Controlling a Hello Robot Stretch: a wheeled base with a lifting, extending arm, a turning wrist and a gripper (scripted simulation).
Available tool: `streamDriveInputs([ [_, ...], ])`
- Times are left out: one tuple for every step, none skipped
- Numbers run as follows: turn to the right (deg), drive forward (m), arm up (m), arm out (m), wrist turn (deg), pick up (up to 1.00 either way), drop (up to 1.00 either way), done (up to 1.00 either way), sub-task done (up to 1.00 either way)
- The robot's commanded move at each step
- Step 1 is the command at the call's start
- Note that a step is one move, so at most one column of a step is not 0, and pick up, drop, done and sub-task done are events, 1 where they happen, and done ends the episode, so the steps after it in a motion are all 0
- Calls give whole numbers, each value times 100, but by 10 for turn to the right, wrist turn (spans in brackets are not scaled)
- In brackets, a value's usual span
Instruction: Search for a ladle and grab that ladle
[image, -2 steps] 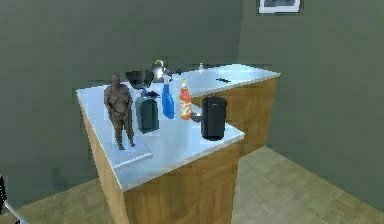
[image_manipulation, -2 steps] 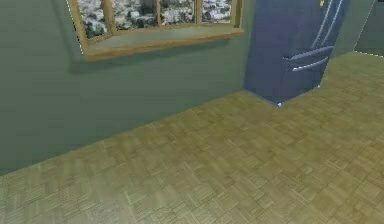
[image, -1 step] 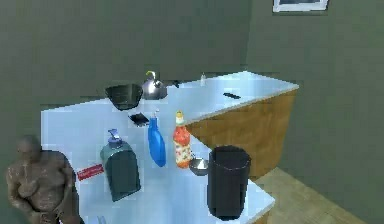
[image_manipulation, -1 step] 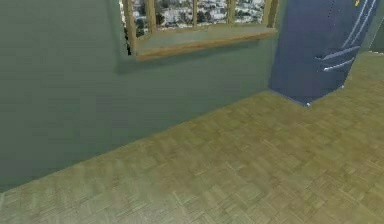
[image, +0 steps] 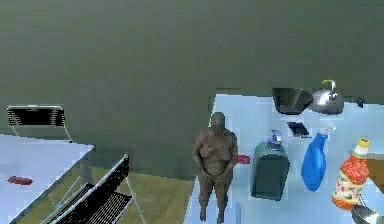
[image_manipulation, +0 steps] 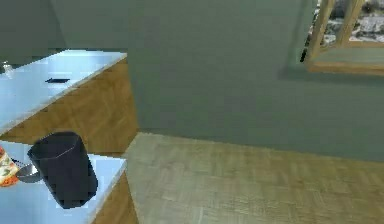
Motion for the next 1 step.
streamDriveInputs([
  [-390,0,0,0,0,0,0,0,0],
])
